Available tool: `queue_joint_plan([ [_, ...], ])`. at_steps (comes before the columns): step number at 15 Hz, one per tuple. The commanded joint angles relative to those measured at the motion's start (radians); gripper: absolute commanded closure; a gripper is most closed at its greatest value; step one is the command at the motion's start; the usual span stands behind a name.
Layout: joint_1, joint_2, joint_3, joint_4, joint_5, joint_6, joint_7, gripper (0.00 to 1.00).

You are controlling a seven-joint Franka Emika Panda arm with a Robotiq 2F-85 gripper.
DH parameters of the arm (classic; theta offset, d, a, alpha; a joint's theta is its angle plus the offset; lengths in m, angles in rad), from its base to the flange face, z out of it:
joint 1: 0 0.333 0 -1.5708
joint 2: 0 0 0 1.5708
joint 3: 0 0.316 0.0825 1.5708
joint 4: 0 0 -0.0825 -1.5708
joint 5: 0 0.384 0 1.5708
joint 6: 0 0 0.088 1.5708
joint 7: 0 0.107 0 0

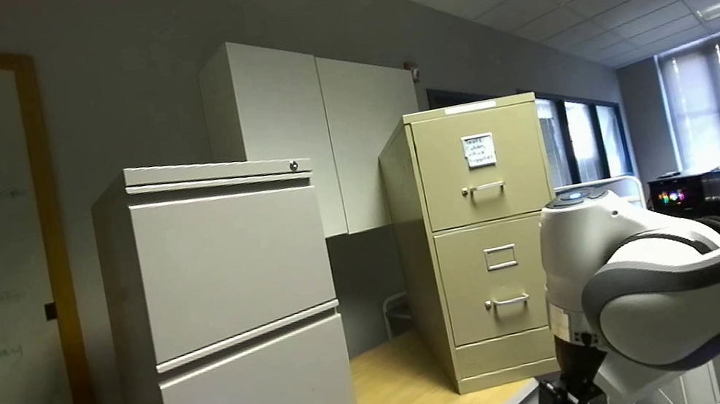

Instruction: Open the bottom drawer of the file cabinet on the right

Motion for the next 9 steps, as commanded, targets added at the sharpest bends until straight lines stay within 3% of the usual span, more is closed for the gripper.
queue_joint_plan([
  [1, -0.091, 0.029, -0.072, 0.036, -0.045, 0.104, -0.014, 0.00],
  [5, -0.180, 0.083, -0.174, 0.076, -0.031, 0.263, -0.039, 0.00],
  [9, -0.201, 0.193, -0.286, 0.157, 0.037, 0.415, -0.074, 0.00],
])
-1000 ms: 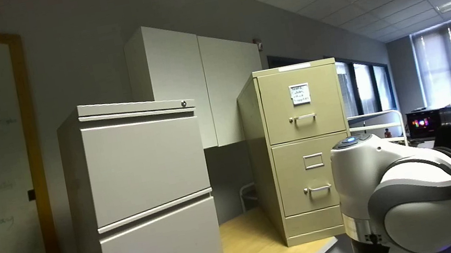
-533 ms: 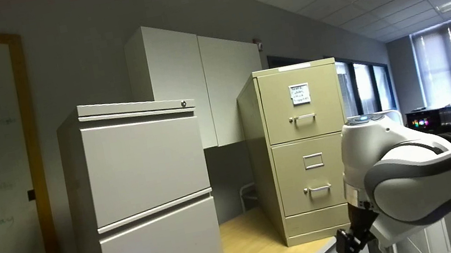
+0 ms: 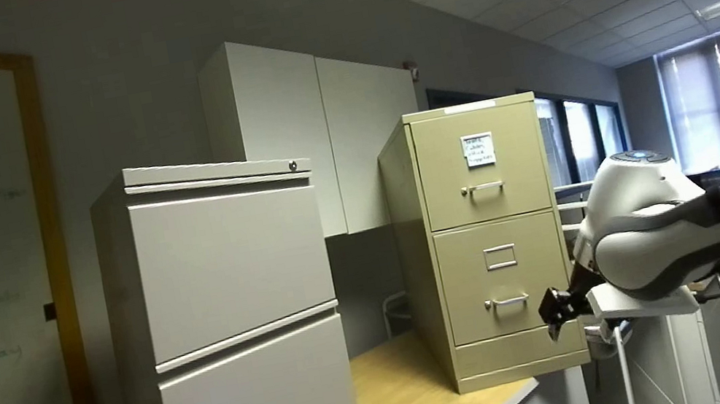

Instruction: Open the bottom drawer of the file cabinet on the right

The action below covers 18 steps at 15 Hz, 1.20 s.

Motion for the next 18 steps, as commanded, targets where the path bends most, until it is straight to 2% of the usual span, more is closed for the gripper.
queue_joint_plan([
  [1, 0.005, 0.139, -0.091, 0.124, 0.079, 0.086, -0.056, 0.00],
  [10, 0.095, 0.405, -0.303, 0.534, 0.323, 0.028, -0.226, 0.00],
  [15, 0.201, 0.568, -0.422, 0.740, 0.622, 0.001, -0.380, 0.00],
  [18, 0.202, 0.674, -0.448, 0.841, 0.808, -0.034, -0.474, 0.00],
])
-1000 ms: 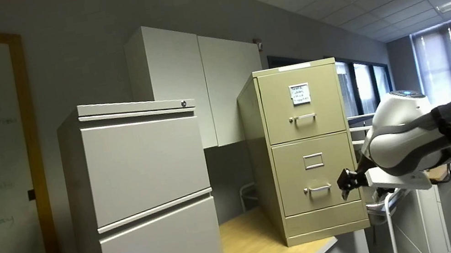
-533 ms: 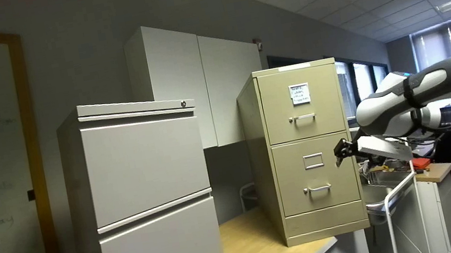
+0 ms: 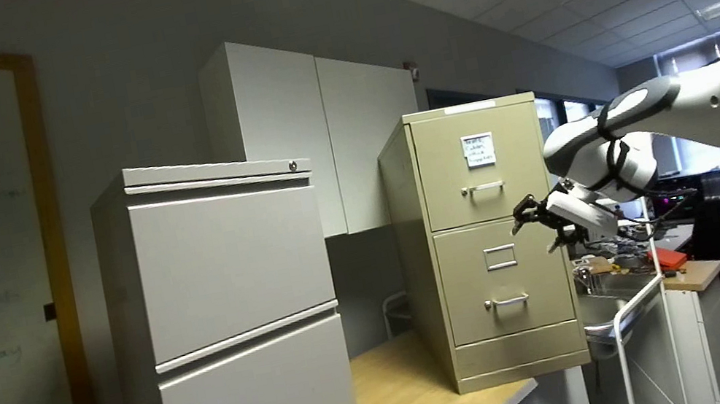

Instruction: Open the bottom drawer of the file cabinet on the right

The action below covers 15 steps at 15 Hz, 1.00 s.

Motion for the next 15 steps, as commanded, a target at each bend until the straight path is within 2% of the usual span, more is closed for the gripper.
queue_joint_plan([
  [1, -0.008, 0.152, -0.027, 0.161, 0.195, -0.074, -0.100, 0.00],
  [7, -0.138, 0.337, 0.029, 0.260, 0.411, -0.163, -0.167, 0.00],
  [10, -0.197, 0.399, 0.059, 0.286, 0.465, -0.186, -0.169, 0.00],
  [15, -0.249, 0.485, 0.097, 0.344, 0.467, -0.210, -0.103, 0.00],
])
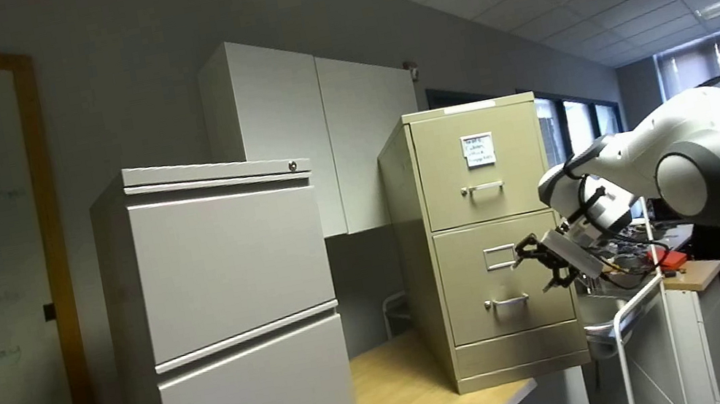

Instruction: Open the bottom drawer of the file cabinet on the right

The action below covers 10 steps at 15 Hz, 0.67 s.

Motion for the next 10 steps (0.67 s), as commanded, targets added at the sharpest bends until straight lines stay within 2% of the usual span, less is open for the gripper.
queue_joint_plan([
  [1, -0.040, 0.071, 0.037, 0.087, 0.006, -0.044, 0.062, 0.00],
  [10, -0.056, 0.209, 0.067, 0.183, -0.055, -0.034, 0.194, 0.00],
])
